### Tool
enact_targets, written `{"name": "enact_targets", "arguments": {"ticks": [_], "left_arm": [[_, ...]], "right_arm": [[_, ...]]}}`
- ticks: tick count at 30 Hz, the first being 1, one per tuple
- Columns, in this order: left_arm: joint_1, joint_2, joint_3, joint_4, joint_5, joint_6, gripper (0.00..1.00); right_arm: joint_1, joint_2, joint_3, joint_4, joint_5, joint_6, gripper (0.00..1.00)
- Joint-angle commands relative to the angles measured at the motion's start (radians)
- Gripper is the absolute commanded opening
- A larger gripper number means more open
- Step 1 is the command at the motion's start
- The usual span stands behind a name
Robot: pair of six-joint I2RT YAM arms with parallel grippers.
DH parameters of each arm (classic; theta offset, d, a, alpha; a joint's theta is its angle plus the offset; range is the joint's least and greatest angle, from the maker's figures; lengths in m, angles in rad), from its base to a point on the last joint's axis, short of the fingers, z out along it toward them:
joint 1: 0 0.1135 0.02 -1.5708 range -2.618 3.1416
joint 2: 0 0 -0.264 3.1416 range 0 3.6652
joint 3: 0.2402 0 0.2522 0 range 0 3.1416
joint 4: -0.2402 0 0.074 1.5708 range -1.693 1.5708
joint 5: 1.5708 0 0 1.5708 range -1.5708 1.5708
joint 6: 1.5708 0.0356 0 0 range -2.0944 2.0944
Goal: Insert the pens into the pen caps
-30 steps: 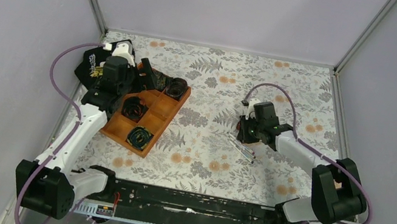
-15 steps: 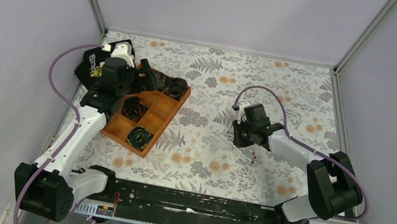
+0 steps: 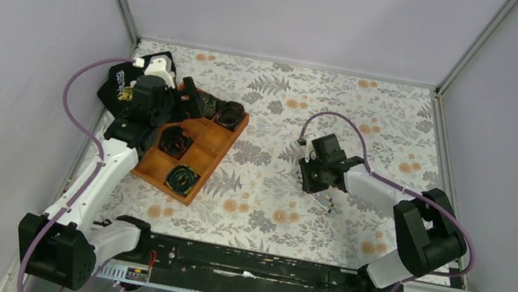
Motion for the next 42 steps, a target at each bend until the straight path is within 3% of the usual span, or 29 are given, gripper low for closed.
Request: {"name": "enact_targets", "arguments": {"ticks": [1,18,20,25,30,35,42], "left_arm": [[0.002,-0.012,-0.007,0.059,-0.005,0.012,1.0],[0.003,-0.007,-0.028,0.08,0.004,0.01,1.0],[0.003,0.001,-0.056,0.111,-0.001,0.014,1.0],[0.0,0.015,-0.126,0.179,-0.044,0.025,1.0],[-0.027,0.012,-0.072,0.105,-0.008,-0.011,0.99],[-0.139,-0.078,-0.099,0.1,0.049,-0.136,0.96],[-0.399,-0.123,-0.357,0.225,0.086,-0.412,0.9]], "right_arm": [[0.023,0.013,0.047,-0.026,0.035,-0.019,0.24],[0.143,0.08,0.087,-0.116,0.198,0.019,0.36],[0.161,0.096,0.102,-0.15,0.225,0.039,0.31],[0.166,0.127,0.135,-0.179,0.205,0.129,0.07],[0.167,0.014,0.094,-0.062,0.14,0.242,0.0],[0.167,-0.12,0.031,0.032,0.119,0.341,0.0],[0.167,-0.217,-0.056,0.128,0.17,0.41,0.0]]}}
